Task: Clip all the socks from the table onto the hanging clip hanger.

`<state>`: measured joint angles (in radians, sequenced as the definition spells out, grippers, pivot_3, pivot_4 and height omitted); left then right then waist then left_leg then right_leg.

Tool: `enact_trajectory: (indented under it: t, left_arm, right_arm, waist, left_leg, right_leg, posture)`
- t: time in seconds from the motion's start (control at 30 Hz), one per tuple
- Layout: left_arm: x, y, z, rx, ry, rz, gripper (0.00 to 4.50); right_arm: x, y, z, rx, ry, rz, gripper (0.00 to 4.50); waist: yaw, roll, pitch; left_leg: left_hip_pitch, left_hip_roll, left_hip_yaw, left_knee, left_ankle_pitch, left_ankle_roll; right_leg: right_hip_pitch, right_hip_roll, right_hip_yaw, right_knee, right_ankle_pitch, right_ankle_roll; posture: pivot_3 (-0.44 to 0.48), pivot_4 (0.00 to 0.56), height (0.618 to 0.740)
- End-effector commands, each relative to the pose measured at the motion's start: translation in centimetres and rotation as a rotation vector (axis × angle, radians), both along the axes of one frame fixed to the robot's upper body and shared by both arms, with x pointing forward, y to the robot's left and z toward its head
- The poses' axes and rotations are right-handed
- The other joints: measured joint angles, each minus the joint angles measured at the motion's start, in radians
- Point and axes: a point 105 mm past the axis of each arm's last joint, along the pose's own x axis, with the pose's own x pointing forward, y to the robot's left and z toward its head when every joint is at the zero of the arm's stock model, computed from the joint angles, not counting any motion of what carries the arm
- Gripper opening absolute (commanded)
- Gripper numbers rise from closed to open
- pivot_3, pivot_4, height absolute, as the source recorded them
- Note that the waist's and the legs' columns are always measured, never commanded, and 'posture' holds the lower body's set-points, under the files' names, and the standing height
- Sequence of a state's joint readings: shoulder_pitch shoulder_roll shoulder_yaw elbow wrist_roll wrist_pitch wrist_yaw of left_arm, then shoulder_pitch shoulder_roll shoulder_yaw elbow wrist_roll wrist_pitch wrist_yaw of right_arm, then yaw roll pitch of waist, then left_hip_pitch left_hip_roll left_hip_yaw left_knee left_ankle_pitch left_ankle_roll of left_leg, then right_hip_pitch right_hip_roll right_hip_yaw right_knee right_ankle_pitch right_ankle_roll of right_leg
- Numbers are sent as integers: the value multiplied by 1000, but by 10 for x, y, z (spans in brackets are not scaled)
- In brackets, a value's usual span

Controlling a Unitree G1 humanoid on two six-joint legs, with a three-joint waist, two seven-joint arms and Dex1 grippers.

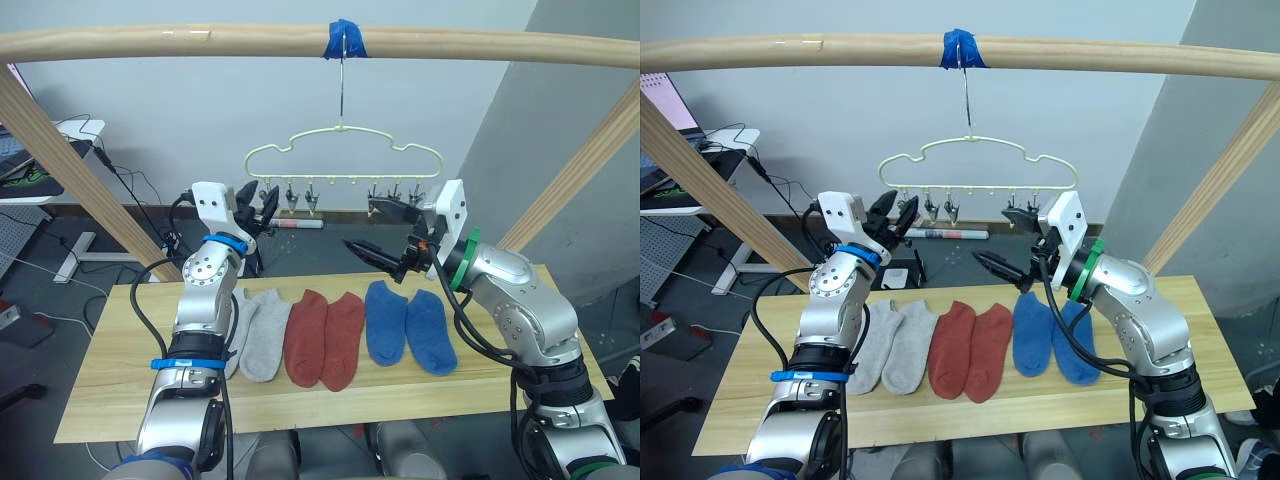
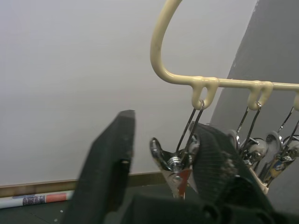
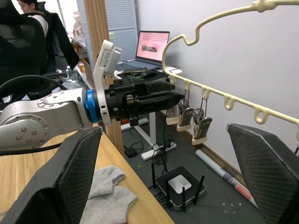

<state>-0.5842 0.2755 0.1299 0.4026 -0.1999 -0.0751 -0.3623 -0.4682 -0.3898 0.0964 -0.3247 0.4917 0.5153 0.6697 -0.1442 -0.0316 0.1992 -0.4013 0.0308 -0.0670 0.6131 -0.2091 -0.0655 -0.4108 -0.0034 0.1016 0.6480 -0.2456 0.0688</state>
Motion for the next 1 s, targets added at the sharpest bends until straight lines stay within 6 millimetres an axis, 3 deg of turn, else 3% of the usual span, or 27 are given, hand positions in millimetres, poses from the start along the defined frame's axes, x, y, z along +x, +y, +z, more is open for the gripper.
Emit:
enact_trajectory:
  t: [0.03,0.23,0.5,0.63,0.73,0.87,1.0]
  left_arm:
    - [-2,2,19,4,-75,2,820]
    - [-3,3,23,-4,-85,5,19]
    - [-5,6,27,58,-101,17,19]
    - [-5,6,23,29,-16,-20,19]
    - [-8,4,14,20,118,-83,19]
    - [-20,8,7,-32,326,-207,19]
    - [-34,13,17,-67,448,-332,19]
  right_arm:
    - [-1,-3,14,20,-46,-10,4500]
    - [1,-7,3,19,-9,-27,4500]
    - [9,-26,-22,-37,55,-125,4500]
    - [21,-72,-73,-302,158,-312,4500]
    - [22,-102,-92,-389,194,-396,4500]
    - [22,-126,-122,-504,279,-414,4500]
    - [26,-134,-164,-580,371,-410,4500]
  waist:
    - [0,0,0]
    - [1,0,0]
    - [2,0,0]
    - [8,0,0]
    - [6,0,0]
    - [-11,1,1]
    - [-32,0,2]
  left_leg:
    - [0,0,0,0,0,0]
    - [0,0,0,0,0,0]
    - [0,0,0,0,0,0]
    - [0,0,0,0,0,0]
    - [0,0,0,0,0,0]
    - [2,0,1,0,0,0]
    - [5,1,0,1,0,0]
  right_leg:
    - [0,0,0,0,0,0]
    - [0,0,0,0,0,0]
    - [0,0,0,0,0,0]
    - [0,0,0,0,0,0]
    - [1,0,0,0,0,0]
    - [1,1,1,1,0,0]
    - [2,2,1,4,0,0]
  posture:
    - [-183,186,740]
    - [-179,189,740]
    - [-162,193,740]
    - [-155,197,740]
    - [-156,199,740]
    - [-157,201,740]
    - [-151,199,740]
